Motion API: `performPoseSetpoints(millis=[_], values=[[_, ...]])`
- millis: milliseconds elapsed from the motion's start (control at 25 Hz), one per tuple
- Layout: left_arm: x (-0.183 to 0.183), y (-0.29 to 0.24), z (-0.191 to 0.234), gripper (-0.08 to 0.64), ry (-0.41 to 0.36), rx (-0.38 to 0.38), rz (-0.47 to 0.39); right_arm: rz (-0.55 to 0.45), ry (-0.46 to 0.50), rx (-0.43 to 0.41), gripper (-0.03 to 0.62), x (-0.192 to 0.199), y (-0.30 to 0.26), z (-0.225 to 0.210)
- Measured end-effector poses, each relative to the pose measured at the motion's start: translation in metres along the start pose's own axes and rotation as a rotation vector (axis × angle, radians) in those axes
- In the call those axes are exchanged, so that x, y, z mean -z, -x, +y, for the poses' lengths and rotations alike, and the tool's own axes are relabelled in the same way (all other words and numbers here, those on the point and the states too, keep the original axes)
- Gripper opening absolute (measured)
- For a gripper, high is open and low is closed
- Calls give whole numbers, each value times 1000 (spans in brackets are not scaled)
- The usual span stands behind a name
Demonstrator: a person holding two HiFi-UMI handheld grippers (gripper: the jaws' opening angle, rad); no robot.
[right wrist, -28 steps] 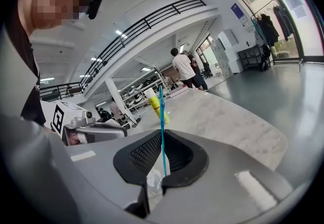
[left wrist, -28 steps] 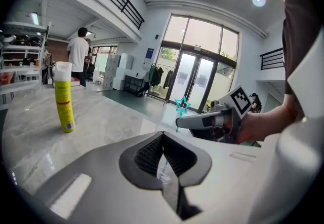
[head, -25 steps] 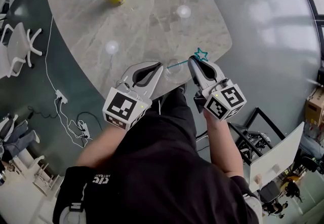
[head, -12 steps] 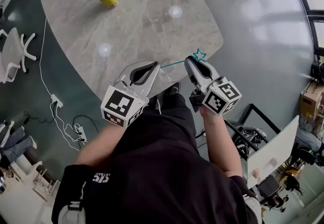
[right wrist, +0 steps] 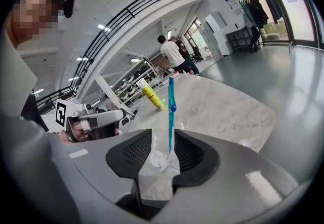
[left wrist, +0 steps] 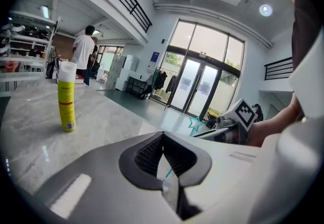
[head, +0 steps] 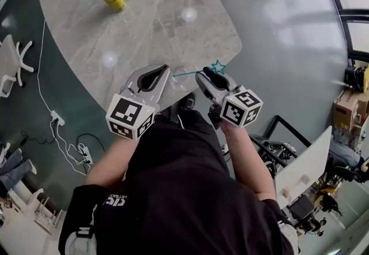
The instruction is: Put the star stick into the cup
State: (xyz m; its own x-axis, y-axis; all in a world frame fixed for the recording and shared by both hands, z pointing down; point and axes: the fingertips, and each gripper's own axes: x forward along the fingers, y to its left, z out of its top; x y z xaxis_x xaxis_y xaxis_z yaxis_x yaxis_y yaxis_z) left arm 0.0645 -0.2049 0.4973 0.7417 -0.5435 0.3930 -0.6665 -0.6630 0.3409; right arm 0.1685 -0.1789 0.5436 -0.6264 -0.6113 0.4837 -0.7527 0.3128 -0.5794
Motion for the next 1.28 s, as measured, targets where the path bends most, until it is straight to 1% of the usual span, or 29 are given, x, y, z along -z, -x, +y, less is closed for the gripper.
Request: performPoseSetpoints(millis=[160, 320, 440, 520, 840, 1040, 1160, 1280], values=[[-3, -2, 0, 3, 11, 4, -2, 30, -32, 21, 167, 7, 4, -4], [-10, -6, 0, 3, 17, 13, -3, 29, -58, 27, 169, 6, 10, -3], [-24, -3, -6, 3, 23, 14, -24, 14, -63, 27, 169, 1, 19, -2], [-37, 1, -13, 3, 13, 6, -45, -1, -60, 22, 169, -6, 28, -2], [-71, 20, -33, 3, -40, -76, -114, -75, -8, -19, 169, -40, 74, -6], [-86, 32, -51, 3, -54, -107, -144, -142, 17, -47, 169, -65, 97, -5], [-96, 37, -63, 3, -72, -119, -167, -181, 43, -68, 164, -81, 108, 1], [-107, 42, -66, 3, -84, -138, -191, -211, 86, -106, 155, -100, 110, 17]])
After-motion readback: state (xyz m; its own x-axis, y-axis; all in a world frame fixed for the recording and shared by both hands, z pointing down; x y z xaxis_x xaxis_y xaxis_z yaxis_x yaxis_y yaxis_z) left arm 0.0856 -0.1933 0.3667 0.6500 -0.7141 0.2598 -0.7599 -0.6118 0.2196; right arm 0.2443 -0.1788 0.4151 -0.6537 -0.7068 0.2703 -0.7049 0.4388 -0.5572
